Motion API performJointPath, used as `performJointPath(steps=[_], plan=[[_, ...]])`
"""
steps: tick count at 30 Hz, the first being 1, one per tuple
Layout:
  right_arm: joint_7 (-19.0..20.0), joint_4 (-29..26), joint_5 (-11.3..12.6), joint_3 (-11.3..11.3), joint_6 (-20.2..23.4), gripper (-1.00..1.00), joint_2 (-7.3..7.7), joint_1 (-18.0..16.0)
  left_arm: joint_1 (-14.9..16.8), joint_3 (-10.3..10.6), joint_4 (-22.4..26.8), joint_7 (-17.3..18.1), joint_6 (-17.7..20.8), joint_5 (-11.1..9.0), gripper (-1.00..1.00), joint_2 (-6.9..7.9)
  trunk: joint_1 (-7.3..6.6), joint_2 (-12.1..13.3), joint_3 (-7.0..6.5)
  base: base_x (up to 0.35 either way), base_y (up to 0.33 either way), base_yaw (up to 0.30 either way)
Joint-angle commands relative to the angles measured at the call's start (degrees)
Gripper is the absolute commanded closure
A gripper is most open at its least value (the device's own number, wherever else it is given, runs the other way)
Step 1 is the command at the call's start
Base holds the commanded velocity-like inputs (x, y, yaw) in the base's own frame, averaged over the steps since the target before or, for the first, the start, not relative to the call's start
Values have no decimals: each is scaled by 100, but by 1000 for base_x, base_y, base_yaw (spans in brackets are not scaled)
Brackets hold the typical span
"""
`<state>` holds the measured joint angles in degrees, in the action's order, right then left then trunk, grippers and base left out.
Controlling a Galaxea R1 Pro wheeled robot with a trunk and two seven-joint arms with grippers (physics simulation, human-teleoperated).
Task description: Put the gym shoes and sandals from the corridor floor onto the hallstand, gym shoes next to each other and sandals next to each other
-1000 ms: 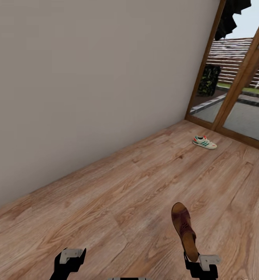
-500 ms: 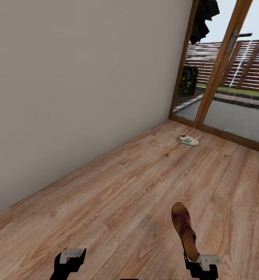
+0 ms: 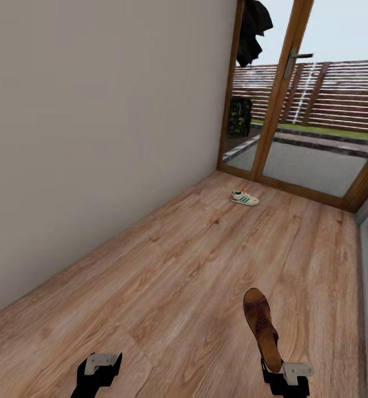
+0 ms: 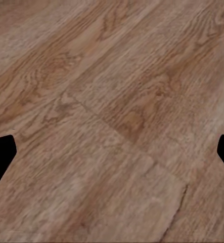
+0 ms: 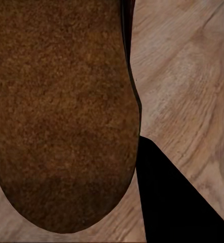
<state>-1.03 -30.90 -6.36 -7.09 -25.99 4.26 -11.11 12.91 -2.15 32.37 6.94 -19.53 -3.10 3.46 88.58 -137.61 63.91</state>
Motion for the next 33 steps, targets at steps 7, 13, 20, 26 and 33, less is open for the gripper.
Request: performJointPath(steps=[7,13,20,26,33], plan=[[-3,5,-41,-21,-14,100,-5,-5,1,-22,-2,53,-8,-34,-100,5,2,-1,-27,324,0,-271],[-3,5,-43,-21,-14,100,-5,-5,1,-22,-2,53,-7,-41,-100,12,2,-1,-53,332,0,-271],[-3,5,-43,-21,-12,100,-5,-5,1,-22,-2,53,-10,-41,-100,22,2,-1,-83,333,0,-272],[-3,5,-41,-21,-13,100,-5,-5,2,-22,-2,53,-13,-48,-100,23,2,-1,-108,333,57,-273],[-3,5,-42,-21,-14,100,-3,-5,1,-22,-2,53,-16,-50,-100,23,2,-1,-137,333,125,-273]])
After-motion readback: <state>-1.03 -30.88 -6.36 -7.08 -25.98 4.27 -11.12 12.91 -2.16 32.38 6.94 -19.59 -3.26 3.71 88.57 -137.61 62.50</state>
